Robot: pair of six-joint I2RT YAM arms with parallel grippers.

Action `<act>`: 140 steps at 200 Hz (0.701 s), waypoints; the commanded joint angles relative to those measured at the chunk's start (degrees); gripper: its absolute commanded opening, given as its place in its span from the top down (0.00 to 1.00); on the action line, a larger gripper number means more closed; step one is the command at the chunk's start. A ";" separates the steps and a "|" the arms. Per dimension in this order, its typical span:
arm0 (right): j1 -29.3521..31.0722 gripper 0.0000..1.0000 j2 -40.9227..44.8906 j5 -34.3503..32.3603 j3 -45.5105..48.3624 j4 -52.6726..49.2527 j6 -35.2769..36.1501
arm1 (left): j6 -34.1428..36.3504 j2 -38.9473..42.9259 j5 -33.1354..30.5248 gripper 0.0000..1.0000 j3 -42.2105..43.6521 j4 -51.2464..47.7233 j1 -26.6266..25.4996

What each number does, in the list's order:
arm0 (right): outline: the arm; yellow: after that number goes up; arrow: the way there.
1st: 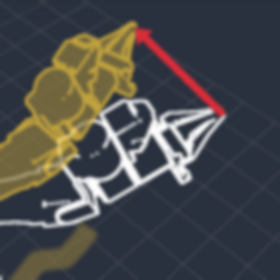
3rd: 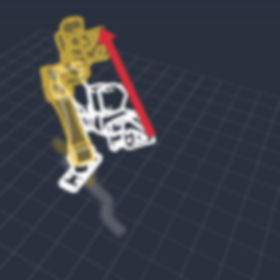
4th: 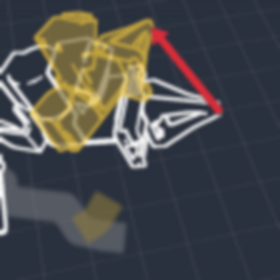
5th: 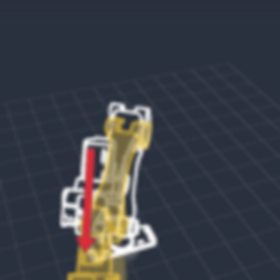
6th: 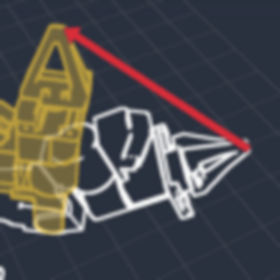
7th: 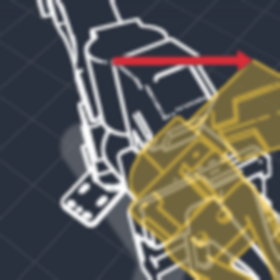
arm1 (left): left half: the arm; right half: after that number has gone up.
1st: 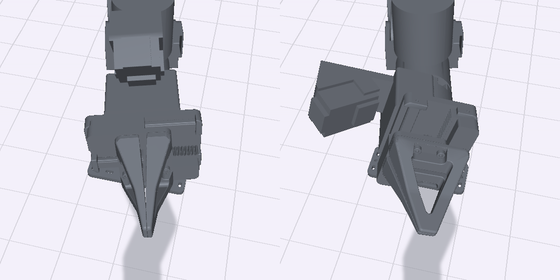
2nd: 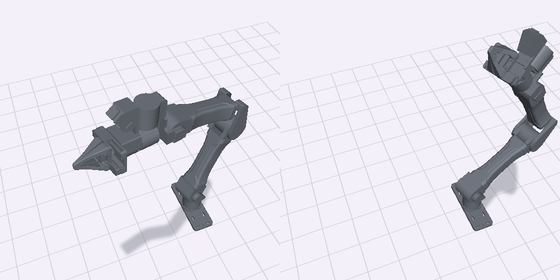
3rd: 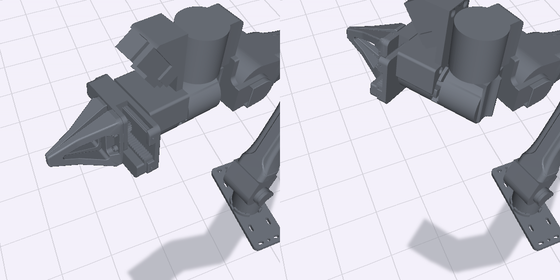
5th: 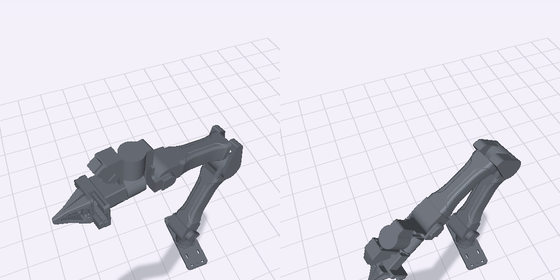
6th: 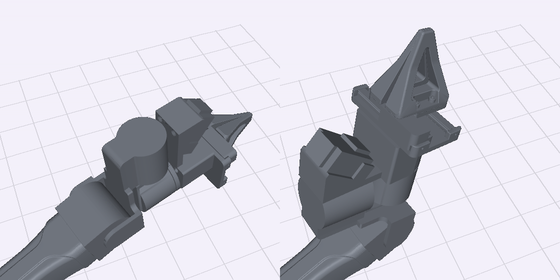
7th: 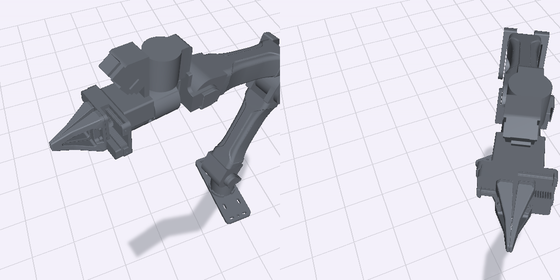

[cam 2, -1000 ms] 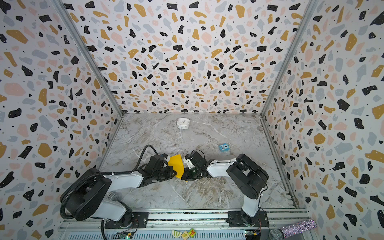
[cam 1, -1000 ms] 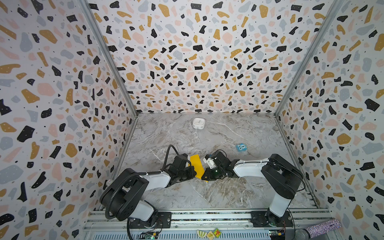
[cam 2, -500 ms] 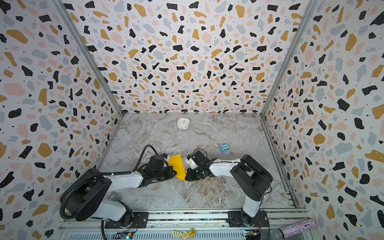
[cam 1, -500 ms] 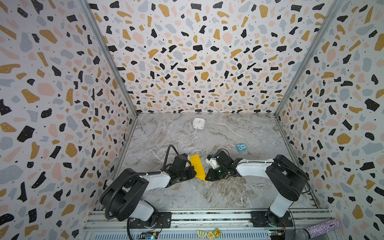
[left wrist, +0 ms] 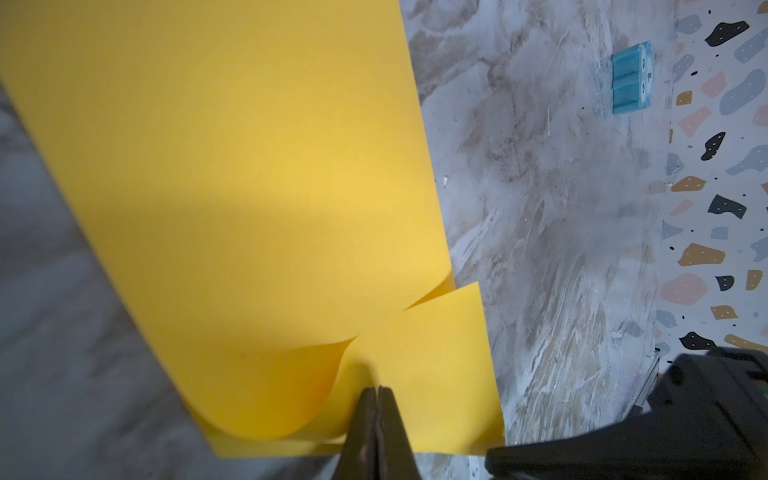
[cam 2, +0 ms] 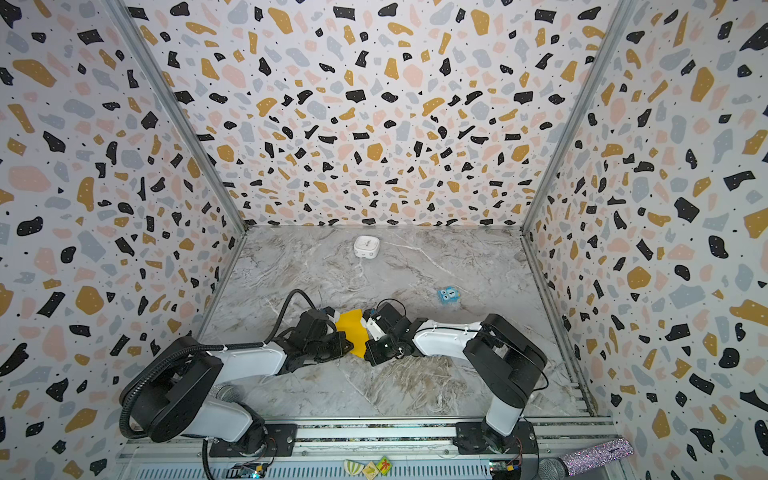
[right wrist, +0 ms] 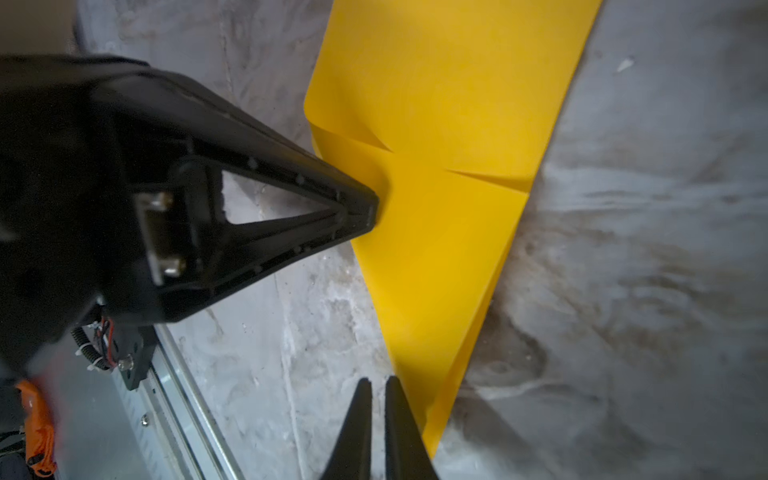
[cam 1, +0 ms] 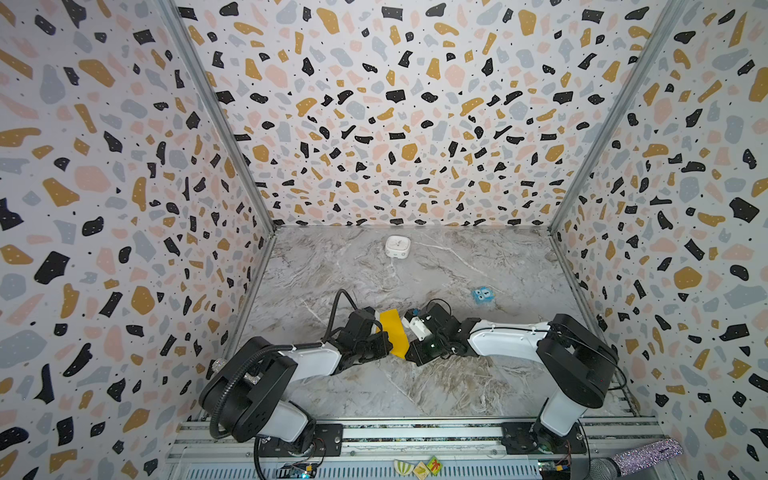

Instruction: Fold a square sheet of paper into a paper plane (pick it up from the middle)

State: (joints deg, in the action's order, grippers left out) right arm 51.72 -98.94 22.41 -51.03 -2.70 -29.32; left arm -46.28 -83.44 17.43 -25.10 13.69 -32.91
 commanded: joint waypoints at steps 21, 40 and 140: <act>0.14 0.89 -1.86 -1.39 -1.71 -2.82 1.27 | 0.67 -0.01 -3.19 1.00 0.03 -4.76 0.03; 0.07 0.89 -2.05 -1.84 -1.29 -3.99 1.45 | 0.69 0.04 -3.19 1.00 -0.02 -4.90 0.05; -0.78 0.88 2.55 -4.08 4.96 -8.50 1.44 | 0.99 0.19 -3.41 1.00 0.21 -4.90 0.03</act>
State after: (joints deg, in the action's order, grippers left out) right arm 51.33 -98.39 20.49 -48.93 -3.99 -28.18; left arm -46.11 -83.24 17.02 -25.15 13.30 -32.91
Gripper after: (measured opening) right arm 0.114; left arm 0.047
